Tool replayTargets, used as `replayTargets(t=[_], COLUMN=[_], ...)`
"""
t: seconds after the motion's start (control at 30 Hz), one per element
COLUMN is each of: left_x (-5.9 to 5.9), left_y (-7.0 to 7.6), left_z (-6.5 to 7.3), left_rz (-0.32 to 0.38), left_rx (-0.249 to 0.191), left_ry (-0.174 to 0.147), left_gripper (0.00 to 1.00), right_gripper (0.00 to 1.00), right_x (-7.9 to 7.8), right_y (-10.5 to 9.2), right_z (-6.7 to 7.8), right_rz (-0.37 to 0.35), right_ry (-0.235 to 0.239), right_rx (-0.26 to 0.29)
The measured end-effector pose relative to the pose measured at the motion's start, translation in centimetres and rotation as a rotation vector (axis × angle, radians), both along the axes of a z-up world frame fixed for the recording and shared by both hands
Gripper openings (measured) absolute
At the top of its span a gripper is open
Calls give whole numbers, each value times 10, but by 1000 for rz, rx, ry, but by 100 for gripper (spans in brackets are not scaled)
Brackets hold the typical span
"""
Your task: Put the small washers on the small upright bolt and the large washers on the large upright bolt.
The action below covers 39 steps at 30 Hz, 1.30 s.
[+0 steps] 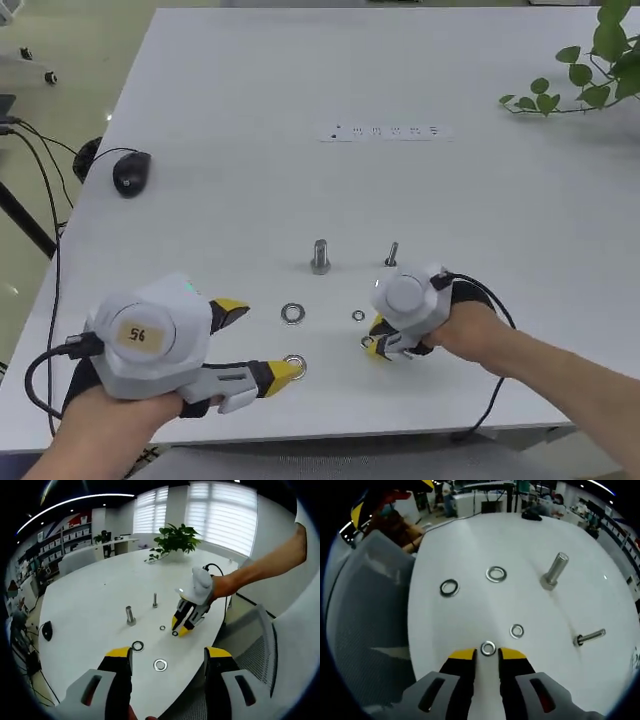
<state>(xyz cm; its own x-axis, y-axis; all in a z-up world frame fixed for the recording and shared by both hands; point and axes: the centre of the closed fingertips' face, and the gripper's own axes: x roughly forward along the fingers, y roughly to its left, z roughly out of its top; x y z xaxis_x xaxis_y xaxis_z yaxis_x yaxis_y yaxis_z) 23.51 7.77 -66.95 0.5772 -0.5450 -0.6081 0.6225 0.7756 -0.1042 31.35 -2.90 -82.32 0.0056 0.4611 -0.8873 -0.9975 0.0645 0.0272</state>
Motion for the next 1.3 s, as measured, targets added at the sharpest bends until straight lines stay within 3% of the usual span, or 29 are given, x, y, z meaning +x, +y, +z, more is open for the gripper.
replayTargets(t=[0.3,0.37,0.9,1.13,1.3], left_x=[-3,-3,-2,-2,-3], left_y=[-1,-1,9,16,17], left_z=[-1,0,2,1,2], left_rz=[17,21,52,77,85], left_rx=[-8,-6,4,-2,-4], left_ry=[-8,-11,-23,-26,-27], left_gripper=[57,57,57,57,57], right_gripper=[17,15,13,12,12], right_x=[0,1,-2,6,16], right_y=[3,3,2,-2,-6], right_z=[-1,-1,-1,13,27], right_rz=[28,81,30,-21,-28], right_ry=[-14,-46,-15,-8,-32], right_rx=[-9,-16,9,53,62])
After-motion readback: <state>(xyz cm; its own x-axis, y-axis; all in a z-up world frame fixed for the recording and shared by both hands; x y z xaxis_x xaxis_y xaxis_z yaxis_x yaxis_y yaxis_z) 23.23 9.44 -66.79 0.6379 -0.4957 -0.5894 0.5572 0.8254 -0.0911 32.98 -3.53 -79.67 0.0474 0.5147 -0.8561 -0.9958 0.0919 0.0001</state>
